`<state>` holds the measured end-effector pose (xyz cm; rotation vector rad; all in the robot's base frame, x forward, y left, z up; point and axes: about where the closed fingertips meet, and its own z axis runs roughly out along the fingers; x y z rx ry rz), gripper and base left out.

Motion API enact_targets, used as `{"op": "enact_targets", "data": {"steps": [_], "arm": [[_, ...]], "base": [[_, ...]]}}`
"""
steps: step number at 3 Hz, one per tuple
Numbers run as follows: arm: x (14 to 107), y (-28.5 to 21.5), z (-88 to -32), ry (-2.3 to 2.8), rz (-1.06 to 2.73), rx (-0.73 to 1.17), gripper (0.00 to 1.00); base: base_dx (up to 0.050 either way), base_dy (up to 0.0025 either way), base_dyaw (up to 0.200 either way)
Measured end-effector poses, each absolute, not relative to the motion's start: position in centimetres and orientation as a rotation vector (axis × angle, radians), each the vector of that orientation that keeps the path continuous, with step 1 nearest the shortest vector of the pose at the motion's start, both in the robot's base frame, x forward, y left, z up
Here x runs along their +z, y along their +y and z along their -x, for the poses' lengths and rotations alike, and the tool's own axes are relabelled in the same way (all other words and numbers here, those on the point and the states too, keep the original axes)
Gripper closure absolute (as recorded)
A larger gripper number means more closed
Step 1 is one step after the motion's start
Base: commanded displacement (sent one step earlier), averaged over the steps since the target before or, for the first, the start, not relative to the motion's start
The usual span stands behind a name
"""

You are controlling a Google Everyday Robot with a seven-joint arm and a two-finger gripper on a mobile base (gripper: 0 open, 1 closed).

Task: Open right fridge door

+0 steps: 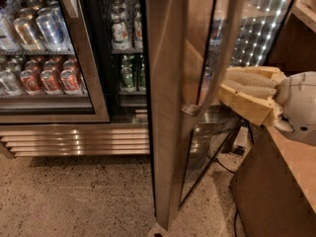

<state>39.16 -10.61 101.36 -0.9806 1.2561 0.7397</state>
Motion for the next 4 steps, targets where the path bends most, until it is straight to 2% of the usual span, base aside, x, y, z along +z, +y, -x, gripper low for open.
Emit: {"op": "enact_targets", "data": {"steps": [1,2,4], "arm": [[101.4,-10.6,-39.2,1.256,0.981,0.74,1.0],[101.7,-10.2,-39.2,1.26,0.978,0.744,1.0],[102.4,-15.1,-39.1,1.303,0.796,0.675,1.0]], "base": [[-0.05,0.00027,-0.003],[0.0,0.0,0.0],[0.0,0.0,0.0]]}}
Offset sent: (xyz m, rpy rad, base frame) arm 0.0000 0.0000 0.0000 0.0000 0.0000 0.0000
